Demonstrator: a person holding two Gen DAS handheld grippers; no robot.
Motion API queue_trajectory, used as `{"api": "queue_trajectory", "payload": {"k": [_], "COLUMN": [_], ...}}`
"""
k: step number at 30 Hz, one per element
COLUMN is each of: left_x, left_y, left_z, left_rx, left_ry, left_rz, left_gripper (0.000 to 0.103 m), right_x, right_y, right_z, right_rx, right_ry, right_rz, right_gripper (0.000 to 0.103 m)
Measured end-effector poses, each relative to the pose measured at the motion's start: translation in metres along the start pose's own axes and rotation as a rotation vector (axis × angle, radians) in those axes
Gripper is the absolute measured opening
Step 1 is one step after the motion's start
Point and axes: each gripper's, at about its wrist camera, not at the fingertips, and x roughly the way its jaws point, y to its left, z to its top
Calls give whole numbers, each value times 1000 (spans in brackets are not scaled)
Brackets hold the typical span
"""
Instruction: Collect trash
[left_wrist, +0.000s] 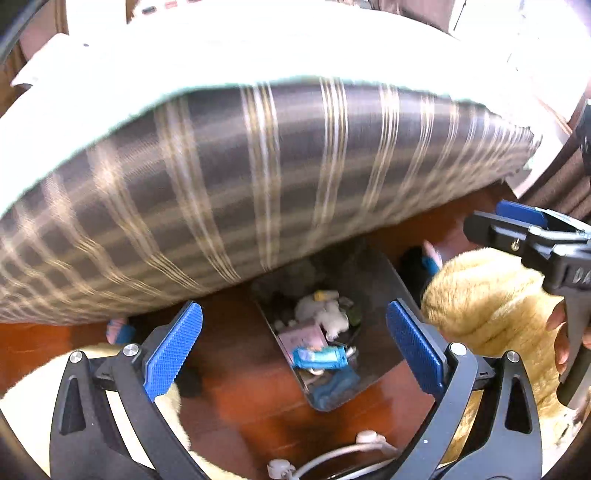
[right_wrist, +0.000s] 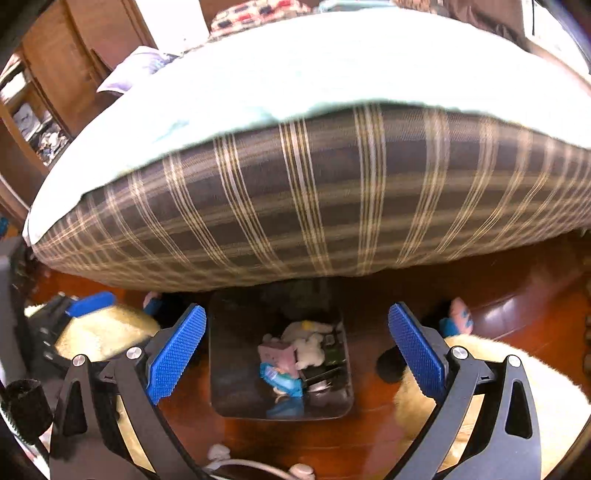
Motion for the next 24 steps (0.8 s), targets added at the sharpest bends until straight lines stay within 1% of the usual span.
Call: {"api": "queue_trajectory", "payload": {"k": [3, 5, 9, 11, 14, 18, 24], "left_x": [-30, -50, -97, -123, -153, -182, -215], "left_y": [2, 3, 3, 0, -5, -12, -21], "left_z": [10, 16, 25, 28, 32, 33, 31], "left_rx": [-11, -20, -23, -25, -26, -19, -25], "left_ry": [-77, -131, -258, -322, -397, -469, -560], "left_rz": [25, 39, 70, 86, 105, 116, 130], "left_gripper": [95, 95, 95, 95, 95, 95, 95], "right_x": [-26, -49, -94, -116, -148, -179, -212], "right_y": [7, 11, 13, 17, 24, 35, 44], "right_z": [5, 10, 18, 20, 21, 21, 16], "right_rx": [-37, -48, -31, -33, -54, -100, -124], "right_ry": [-97, -176, -312, -366, -445, -514, -599], "right_rz": [-51, -84, -105, -122, -157, -228, -252], "right_gripper": [100, 100, 100, 100, 100, 100, 100]}}
